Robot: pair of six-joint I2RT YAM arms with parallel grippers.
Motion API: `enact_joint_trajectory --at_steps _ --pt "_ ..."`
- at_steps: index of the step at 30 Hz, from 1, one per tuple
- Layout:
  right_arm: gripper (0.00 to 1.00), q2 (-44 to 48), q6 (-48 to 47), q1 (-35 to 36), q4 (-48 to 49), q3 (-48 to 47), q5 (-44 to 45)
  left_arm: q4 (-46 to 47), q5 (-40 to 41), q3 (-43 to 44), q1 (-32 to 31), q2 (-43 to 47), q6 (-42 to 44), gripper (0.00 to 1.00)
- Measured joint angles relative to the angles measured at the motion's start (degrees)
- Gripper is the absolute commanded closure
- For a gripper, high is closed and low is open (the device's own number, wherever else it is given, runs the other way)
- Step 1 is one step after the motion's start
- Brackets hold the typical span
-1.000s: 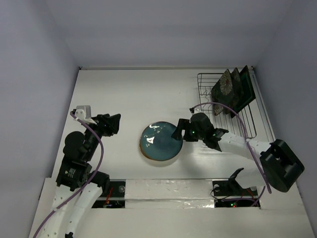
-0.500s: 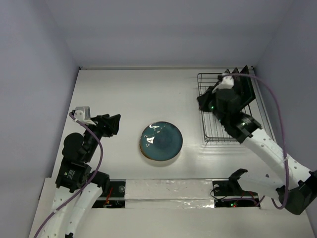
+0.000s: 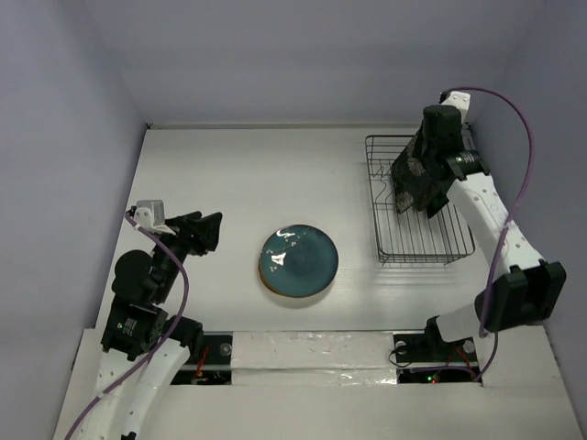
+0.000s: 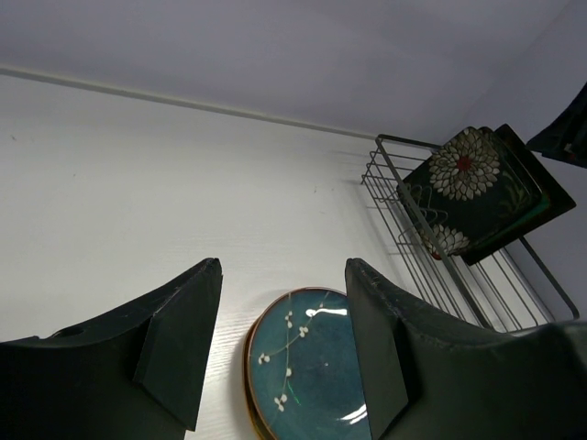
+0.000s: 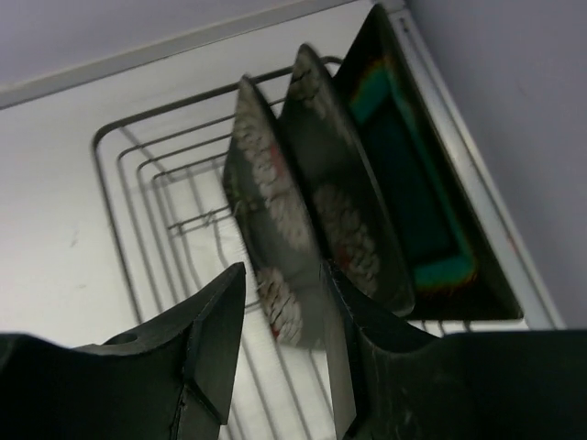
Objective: Unload the plates from the dish rack
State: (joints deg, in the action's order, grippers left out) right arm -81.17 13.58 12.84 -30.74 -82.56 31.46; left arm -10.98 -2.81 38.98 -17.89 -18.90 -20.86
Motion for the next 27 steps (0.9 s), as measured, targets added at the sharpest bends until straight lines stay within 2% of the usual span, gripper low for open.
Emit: enact_joint_trajectory --at_steps 5,11,18,23,25,27 --pt "0.56 -6.7 -2.3 -3.9 -1.2 -4.3 -1.4 0.0 -0.1 0.0 -0.3 -0.2 0.0 0.47" --pt "0.56 -15.1 -3.9 -4.5 -3.9 -9.2 -2.7 0.0 -0.2 0.0 -0.7 -0.4 0.0 0.47" --pt "0.63 -21.5 -5.7 -4.9 -5.4 -11.2 -0.9 0.0 -0.2 0.0 -0.7 -0.5 0.0 0.47" --pt "0.73 -21.3 -6.3 -4.9 -5.7 -11.2 0.0 0.0 -0.2 0.0 -0.7 -0.8 0.0 0.47" --pt "0.85 -21.2 -6.8 -4.9 -5.7 -11.2 0.1 0.0 -0.2 0.0 -0.7 -0.9 0.0 0.47" --pt "0.92 -21.0 -9.0 -4.9 -6.0 -11.2 -0.6 0.0 -0.2 0.0 -0.7 -0.9 0.0 0.47"
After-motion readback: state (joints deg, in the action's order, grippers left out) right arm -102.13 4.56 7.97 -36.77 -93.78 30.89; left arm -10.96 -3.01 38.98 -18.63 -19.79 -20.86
